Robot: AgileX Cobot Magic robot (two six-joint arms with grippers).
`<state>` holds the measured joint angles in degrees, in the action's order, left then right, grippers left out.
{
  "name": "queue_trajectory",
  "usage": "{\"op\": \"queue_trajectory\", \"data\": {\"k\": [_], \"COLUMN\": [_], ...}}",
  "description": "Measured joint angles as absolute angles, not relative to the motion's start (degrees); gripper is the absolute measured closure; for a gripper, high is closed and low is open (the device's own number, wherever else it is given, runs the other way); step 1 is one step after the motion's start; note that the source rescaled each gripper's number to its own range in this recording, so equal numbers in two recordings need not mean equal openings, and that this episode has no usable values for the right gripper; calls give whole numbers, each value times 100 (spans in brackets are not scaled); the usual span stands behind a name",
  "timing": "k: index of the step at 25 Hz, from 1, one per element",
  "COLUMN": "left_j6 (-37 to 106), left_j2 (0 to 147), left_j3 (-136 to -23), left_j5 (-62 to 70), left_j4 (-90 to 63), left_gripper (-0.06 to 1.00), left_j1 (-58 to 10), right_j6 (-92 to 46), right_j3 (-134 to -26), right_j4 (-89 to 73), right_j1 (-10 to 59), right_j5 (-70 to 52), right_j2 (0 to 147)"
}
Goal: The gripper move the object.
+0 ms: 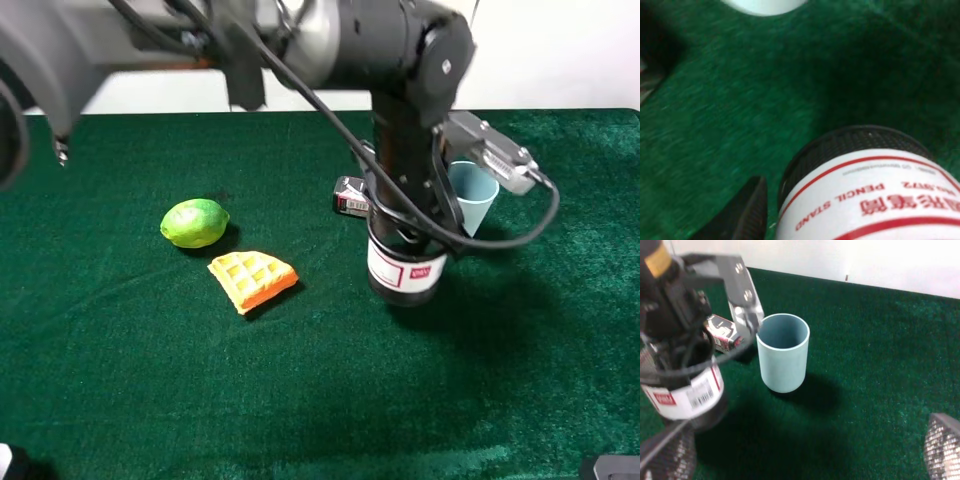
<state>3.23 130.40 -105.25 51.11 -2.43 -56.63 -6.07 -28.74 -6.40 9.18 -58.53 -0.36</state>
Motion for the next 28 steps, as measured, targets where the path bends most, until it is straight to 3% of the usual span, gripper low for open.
{"op": "queue_trajectory", "data": {"k": [13, 28], "left_j6": [473, 450], "left_j2": [13532, 13549], "left_j3": [-10525, -10525], "left_j5": [4594, 4509], "left_j4": [-370, -122], "left_gripper": [94, 94], "left_j1": [-6169, -6191], "right_j6": [-607, -607], "right_j3": [-2874, -2874], "right_j4": [-640, -640], "right_j1": [918, 918], "right_j5": [-5853, -5853], "right_j2": [-36, -36]}}
